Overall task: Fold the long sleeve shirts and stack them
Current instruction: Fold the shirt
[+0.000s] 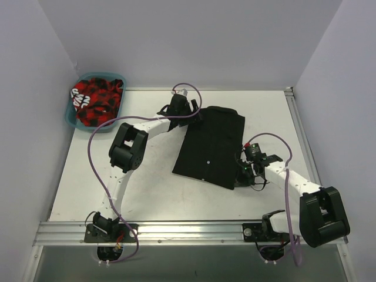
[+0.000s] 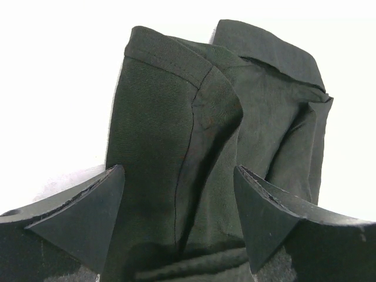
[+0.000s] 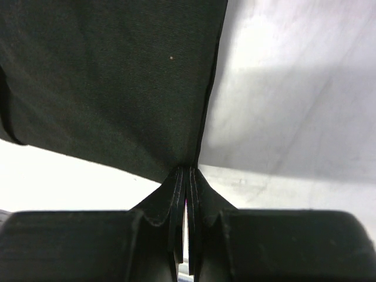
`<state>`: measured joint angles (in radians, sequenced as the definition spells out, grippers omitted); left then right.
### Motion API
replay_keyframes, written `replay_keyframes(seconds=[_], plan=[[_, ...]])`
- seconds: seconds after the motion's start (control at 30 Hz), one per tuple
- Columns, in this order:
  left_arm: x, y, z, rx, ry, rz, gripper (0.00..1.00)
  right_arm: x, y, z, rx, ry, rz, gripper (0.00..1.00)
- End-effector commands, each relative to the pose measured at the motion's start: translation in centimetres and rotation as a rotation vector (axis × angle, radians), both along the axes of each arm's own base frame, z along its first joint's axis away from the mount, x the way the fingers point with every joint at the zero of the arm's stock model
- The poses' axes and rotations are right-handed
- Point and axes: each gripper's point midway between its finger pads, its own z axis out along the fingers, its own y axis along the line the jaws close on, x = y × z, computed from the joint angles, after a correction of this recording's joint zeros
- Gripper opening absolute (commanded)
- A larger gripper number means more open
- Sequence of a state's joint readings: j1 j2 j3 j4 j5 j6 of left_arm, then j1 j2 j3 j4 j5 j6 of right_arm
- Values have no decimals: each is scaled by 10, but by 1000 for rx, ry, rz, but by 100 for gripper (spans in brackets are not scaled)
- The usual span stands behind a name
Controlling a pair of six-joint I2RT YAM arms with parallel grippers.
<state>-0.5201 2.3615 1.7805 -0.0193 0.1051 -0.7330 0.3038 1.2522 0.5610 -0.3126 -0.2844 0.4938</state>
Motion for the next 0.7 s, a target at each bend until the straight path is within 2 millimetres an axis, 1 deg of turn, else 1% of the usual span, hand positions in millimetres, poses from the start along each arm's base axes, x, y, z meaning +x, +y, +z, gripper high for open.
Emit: replay_keyframes(seconds=[0.0, 0.1, 0.13, 0.17, 0.2, 0.23, 0.27, 0.3, 0.33, 0.37, 0.4, 0.43, 0.47, 0.5, 0.57, 0.6, 0.63, 0.67], plan=[[9, 5, -5, 0, -8, 32, 84, -30, -9, -2, -51, 92, 4, 1], [4, 8, -6, 3, -5, 31, 84, -33, -10, -2, -61, 111, -5, 2], [4, 10, -5, 1, -9, 32, 84, -33, -11, -3, -64, 115, -8, 5], [2, 10, -4, -1, -10, 33, 84, -31, -11, -2, -69, 104, -4, 13], [1, 11, 5, -8, -23, 31, 84, -29, -12, 0, -75, 97, 0, 15], [-3, 14, 5, -8, -29, 33, 84, -25, -12, 3, -76, 82, 4, 18], [-5, 15, 9, -12, -36, 31, 85, -16, -10, 11, -72, 49, 15, 22], [-7, 16, 29, -24, -64, 29, 87, -13, -9, 17, -70, 35, 24, 32], [-11, 19, 32, -14, -73, 24, 88, -7, -7, 26, -62, 3, 30, 36], [-15, 22, 41, -13, -85, 22, 89, 5, -3, 40, -52, -45, 41, 44], [-18, 24, 68, -30, -125, 19, 93, 10, -1, 47, -47, -66, 45, 48], [-27, 30, 68, -10, -123, 11, 94, 18, 0, 57, -42, -100, 43, 52], [-31, 33, 78, -3, -134, 11, 95, 29, 3, 71, -36, -145, 48, 58], [-37, 36, 104, -15, -171, 10, 97, 36, 3, 80, -42, -172, 46, 61], [-54, 47, 106, 25, -159, 1, 97, 51, 4, 93, -48, -213, 47, 63], [-67, 52, 116, 40, -157, -2, 97, 67, 6, 112, -47, -268, 50, 63], [-78, 57, 113, 65, -134, -6, 97, 76, 8, 112, -55, -260, 57, 63], [-93, 63, 99, 89, -97, -13, 97, 87, 10, 121, -55, -282, 62, 61]])
